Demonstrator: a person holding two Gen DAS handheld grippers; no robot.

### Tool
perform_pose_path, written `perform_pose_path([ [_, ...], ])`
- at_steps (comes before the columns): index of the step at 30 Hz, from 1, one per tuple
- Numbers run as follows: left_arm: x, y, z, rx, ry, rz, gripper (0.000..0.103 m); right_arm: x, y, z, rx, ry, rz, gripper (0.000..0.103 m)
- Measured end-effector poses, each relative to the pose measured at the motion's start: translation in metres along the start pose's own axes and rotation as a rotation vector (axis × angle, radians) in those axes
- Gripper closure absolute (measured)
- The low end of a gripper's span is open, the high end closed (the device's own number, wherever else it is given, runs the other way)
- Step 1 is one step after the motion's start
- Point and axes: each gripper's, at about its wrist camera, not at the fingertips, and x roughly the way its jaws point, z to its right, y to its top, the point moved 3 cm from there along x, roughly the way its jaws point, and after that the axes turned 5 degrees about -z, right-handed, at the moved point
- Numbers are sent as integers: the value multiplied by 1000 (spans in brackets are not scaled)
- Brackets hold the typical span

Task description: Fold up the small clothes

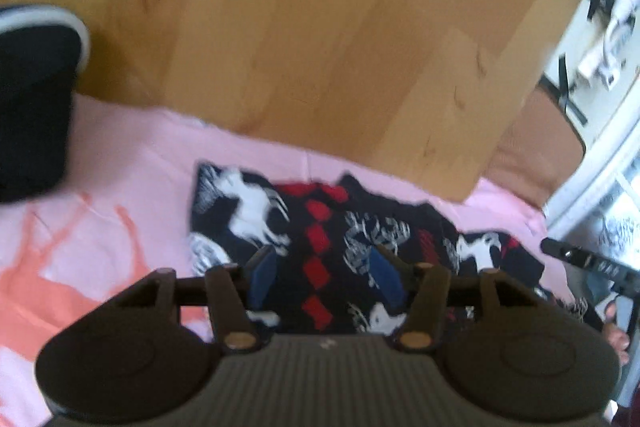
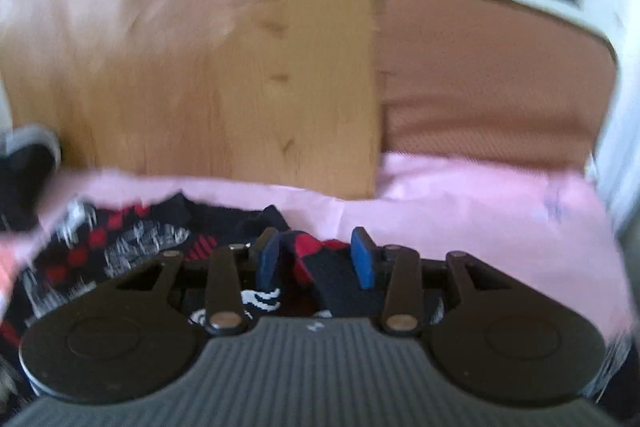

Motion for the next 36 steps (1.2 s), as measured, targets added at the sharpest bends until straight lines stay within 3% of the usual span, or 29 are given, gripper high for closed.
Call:
perform_pose_path([
  [5, 11, -11, -12, 5, -13, -24, 51, -6, -24, 43, 237, -23, -44, 60],
  [10, 11, -18, -12, 43, 1, -7, 51, -2, -44, 45, 257, 9, -50, 53],
  [11, 12, -19, -10, 59, 12, -4, 51, 1, -44, 41, 245, 17, -52, 47],
  [13, 12, -20, -8, 80, 24, 1, 51, 13, -44, 28, 189, 15, -65, 46],
  [14, 12, -20, -8, 82, 24, 2, 51, 20, -43, 24, 167, 4, -72, 57],
  [16, 12, -19, -10, 74, 16, 2, 52, 28, -37, 22, 165, -8, -116, 94],
  [18, 11, -19, -11, 69, 11, 2, 52, 16, -27, 29, 237, 42, -99, 94],
  [20, 11, -19, -11, 72, 14, 2, 52, -7, -16, 37, 256, 39, -78, 95],
  [23, 11, -20, -9, 79, 21, 3, 52, -31, -13, 57, 318, 34, -93, 94],
  [25, 12, -20, -9, 81, 22, 4, 52, -32, -20, 75, 371, -43, -100, 90],
  [26, 12, -20, -9, 80, 21, 5, 52, -32, -25, 87, 403, -117, -97, 76],
  [28, 12, -21, -9, 83, 23, 8, 52, -34, -38, 107, 501, -194, -77, 66],
  [30, 12, -21, -8, 89, 26, 8, 51, -37, -49, 109, 554, -134, -57, 66],
  [36, 13, -21, -7, 99, 29, 5, 50, -32, -42, 30, 280, -69, -6, 65],
])
